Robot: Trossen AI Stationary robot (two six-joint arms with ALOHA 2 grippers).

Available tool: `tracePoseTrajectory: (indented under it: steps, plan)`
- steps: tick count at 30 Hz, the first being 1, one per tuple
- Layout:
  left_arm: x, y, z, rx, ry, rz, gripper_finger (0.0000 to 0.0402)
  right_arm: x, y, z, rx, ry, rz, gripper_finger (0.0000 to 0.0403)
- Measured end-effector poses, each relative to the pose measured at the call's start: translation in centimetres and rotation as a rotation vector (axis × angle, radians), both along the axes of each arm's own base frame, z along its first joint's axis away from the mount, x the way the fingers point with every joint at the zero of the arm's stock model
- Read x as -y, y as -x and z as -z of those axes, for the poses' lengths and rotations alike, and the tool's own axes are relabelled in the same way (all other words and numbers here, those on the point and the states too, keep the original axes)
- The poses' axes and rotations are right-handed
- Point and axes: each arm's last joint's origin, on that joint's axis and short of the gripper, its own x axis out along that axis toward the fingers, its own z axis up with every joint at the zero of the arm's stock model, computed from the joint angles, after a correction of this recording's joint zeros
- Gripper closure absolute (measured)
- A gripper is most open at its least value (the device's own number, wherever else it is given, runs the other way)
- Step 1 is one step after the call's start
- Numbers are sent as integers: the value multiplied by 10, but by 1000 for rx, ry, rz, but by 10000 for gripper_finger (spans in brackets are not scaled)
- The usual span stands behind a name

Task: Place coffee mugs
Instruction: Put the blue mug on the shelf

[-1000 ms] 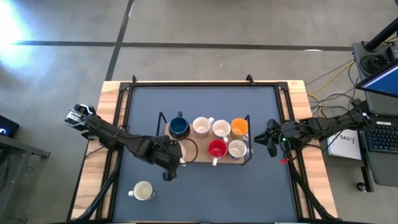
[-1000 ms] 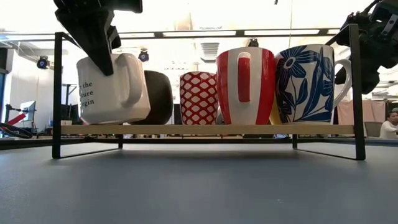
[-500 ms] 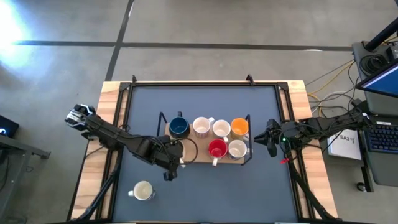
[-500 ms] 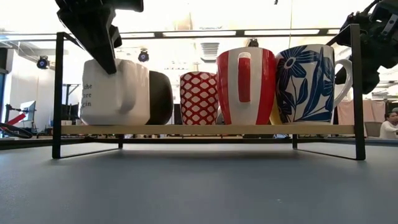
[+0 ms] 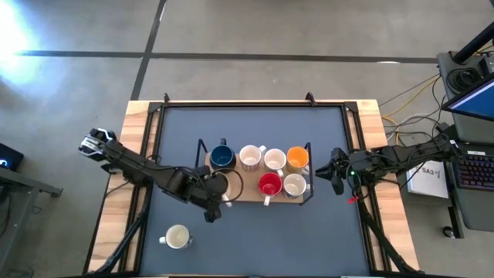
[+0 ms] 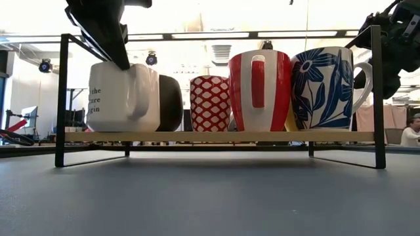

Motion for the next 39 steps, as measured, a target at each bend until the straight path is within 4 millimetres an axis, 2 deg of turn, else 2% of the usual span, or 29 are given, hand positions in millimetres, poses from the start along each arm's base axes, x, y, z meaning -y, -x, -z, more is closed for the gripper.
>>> tracePoseTrajectory:
  steps: [13, 17, 25, 29, 35, 39]
  plan:
    - [-1, -1, -2, 20, -33, -26, 313, 0, 0, 0, 0, 0, 0, 344]
    - [0, -1, -12, 45, -23, -24, 313, 0, 0, 0, 0, 0, 0, 344]
    - [3, 12, -38, 64, -26, -87, 313, 0, 0, 0, 0, 0, 0, 344]
    - [16, 17, -44, 82, 64, -95, 313, 0, 0, 0, 0, 0, 0, 344]
    - [41, 30, -43, -29, 356, -157, 313, 0, 0, 0, 0, 0, 0, 344]
    - [59, 39, -40, -111, 475, -203, 313, 0, 0, 0, 0, 0, 0, 344]
